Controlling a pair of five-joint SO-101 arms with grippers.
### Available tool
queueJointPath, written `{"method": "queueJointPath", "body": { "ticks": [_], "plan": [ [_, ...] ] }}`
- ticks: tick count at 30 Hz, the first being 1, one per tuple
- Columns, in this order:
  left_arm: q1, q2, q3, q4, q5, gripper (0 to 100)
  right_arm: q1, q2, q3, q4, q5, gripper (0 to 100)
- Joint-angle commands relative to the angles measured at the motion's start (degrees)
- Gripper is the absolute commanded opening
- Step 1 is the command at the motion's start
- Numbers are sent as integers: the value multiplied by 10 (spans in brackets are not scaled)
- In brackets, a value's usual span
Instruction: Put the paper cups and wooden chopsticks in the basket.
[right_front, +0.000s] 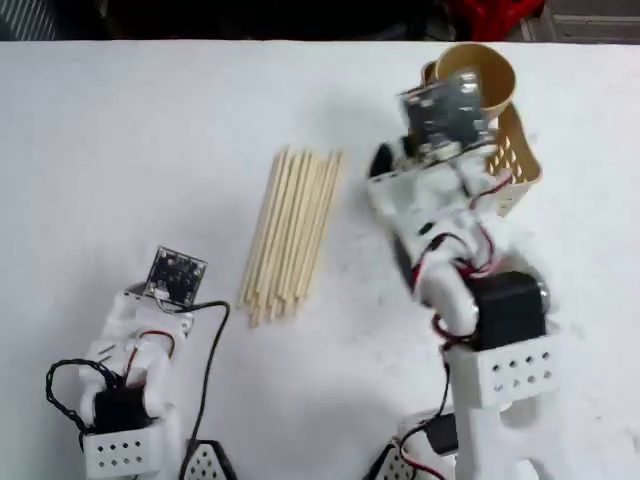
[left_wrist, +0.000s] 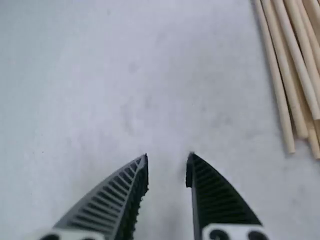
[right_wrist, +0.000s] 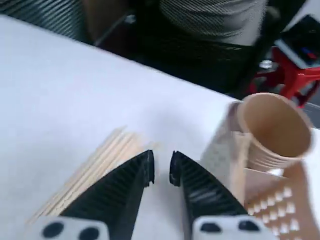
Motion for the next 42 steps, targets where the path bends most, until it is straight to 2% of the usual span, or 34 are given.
{"method": "queueJointPath", "body": {
  "ticks": [1, 7, 13, 18, 35, 39, 42],
  "plan": [
    [5, -4, -2, 2, -5, 144, -50, 56, 32, -8, -33, 78],
    [3, -4, -2, 2, -5, 143, -84, 262, 69, -85, -39, 121],
    [3, -4, -2, 2, -5, 143, -73, 432, 68, -177, -40, 122],
    [3, -4, -2, 2, -5, 143, -60, 509, 52, -213, -84, 122],
    [2, -4, -2, 2, -5, 143, -56, 597, 33, -212, -92, 120],
    [2, -4, -2, 2, -5, 143, -20, 596, 30, -175, -143, 120],
    [2, -4, -2, 2, -5, 143, 8, 593, 22, -170, -149, 123]
  ]
}}
